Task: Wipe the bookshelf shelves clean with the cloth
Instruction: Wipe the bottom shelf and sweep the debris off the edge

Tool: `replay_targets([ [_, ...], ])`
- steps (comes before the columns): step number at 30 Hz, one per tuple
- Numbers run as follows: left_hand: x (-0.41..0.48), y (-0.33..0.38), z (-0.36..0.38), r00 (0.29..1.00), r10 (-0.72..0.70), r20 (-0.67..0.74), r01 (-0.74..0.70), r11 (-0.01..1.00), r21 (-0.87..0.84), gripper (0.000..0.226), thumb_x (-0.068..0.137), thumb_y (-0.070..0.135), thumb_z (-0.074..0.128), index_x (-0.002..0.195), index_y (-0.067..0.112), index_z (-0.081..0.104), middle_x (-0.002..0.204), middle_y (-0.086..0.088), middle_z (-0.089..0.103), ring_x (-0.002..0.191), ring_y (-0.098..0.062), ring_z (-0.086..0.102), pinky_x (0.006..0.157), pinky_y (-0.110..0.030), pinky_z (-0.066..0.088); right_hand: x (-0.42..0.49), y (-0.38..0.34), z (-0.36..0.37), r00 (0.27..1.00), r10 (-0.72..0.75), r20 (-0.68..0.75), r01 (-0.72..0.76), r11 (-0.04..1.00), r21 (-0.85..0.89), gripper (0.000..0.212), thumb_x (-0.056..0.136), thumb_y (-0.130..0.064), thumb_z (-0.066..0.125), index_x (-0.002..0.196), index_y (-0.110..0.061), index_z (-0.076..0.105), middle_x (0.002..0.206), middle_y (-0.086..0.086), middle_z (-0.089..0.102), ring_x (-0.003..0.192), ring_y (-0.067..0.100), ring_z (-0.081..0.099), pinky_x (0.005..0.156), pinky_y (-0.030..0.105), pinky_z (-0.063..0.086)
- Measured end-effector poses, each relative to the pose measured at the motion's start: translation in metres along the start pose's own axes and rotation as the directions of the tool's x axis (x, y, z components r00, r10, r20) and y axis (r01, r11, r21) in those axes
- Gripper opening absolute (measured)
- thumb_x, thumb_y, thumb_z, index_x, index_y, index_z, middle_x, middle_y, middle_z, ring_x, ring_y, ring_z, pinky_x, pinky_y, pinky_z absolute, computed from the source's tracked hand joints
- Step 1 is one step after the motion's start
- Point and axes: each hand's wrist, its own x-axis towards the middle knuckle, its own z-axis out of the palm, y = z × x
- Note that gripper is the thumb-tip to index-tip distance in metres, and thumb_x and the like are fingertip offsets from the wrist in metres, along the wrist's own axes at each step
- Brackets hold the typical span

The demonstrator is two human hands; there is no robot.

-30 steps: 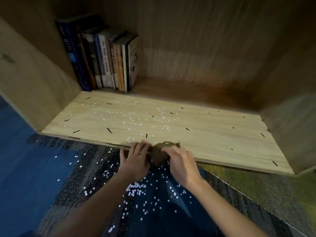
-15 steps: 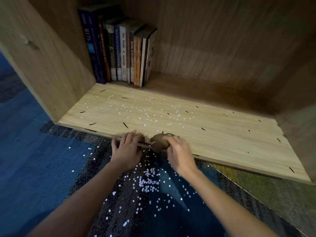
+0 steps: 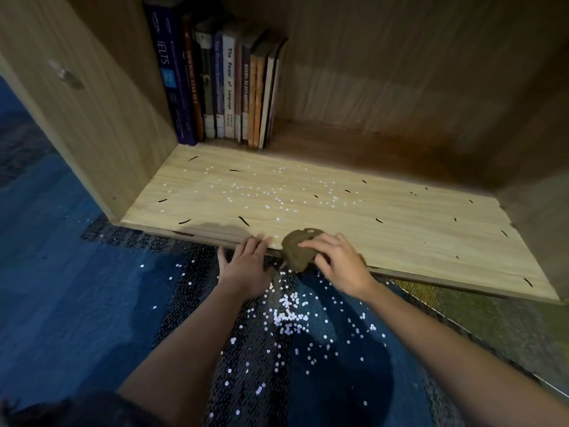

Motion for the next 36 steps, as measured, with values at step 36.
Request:
replay_targets([
  [36, 0.022, -0.011, 0.018, 0.952, 0.015, -0.306, -0.016, 1.000, 0.002, 0.068, 0.081, 0.051, 0.021, 0.138, 0.018, 0.039, 0.143, 0.002, 0.039, 0.126, -0.023, 0.034, 0.108, -0.035, 0.026, 0.027, 0.016, 0.001, 0.987, 0.006, -0.162, -0.007, 1.000, -0.004, 0.040, 0.089, -0.013, 0.046, 0.125, -0.026, 0.054, 0.116, -0.009, 0.058, 0.108, 0.014, 0.044, 0.092, 0.033, 0.029],
])
